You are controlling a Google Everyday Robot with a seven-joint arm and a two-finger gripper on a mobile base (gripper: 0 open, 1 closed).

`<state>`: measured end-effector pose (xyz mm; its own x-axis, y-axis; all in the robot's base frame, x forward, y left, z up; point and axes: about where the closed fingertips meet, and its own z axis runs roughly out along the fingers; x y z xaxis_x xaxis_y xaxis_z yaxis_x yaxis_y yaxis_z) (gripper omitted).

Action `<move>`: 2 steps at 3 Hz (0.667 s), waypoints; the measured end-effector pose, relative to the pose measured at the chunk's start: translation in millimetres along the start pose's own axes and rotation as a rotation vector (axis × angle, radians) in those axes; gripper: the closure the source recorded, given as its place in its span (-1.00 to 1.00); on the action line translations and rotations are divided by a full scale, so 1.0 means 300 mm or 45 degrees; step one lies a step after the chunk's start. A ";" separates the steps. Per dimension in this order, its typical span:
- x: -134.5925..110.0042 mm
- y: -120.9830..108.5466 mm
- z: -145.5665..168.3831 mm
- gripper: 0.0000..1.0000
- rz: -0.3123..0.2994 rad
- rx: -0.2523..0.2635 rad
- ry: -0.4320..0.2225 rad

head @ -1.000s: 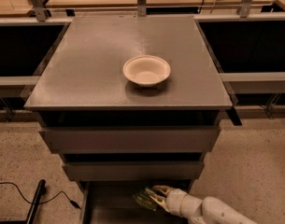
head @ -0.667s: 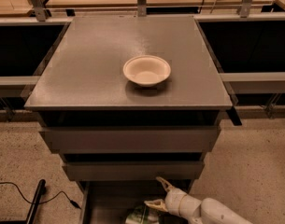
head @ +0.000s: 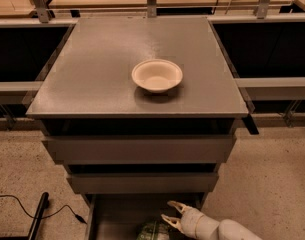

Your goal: Place green jalapeno chip bag into bottom drawer

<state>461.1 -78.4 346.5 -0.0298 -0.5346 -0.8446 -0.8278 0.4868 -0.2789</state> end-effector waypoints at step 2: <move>-0.008 0.006 0.010 -1.00 0.000 -0.006 -0.006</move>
Offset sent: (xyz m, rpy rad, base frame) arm 0.0002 0.0015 0.0000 0.0016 0.0001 0.0016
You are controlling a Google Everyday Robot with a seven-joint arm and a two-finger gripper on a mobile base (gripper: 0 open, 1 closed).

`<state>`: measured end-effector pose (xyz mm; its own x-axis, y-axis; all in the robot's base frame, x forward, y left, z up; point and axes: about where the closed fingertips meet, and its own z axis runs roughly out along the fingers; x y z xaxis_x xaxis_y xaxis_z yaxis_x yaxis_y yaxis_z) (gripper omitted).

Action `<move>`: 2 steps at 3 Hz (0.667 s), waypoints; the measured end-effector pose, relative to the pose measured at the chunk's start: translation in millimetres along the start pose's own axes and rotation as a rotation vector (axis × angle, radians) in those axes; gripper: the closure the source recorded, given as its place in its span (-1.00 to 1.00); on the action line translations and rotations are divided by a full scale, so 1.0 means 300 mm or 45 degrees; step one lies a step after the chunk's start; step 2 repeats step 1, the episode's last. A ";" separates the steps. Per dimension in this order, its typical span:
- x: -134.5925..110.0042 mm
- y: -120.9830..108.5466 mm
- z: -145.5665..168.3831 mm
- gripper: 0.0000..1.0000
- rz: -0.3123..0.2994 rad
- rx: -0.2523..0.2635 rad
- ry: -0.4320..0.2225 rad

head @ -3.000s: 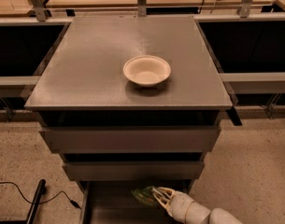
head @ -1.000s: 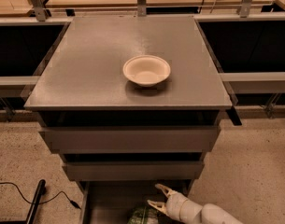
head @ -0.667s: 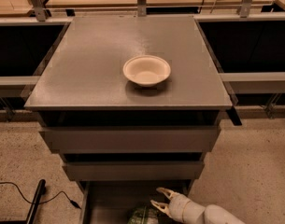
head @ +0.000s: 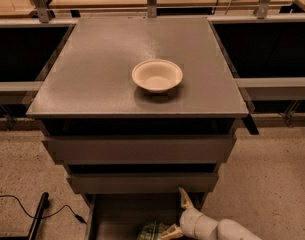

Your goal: Place green jalapeno chip bag into bottom drawer

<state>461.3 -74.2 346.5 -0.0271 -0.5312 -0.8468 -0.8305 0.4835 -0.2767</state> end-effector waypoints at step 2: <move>0.000 0.000 0.000 -1.00 0.000 0.000 0.000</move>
Offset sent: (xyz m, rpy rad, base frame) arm 0.0000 0.0000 0.0000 0.0000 0.0000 0.0000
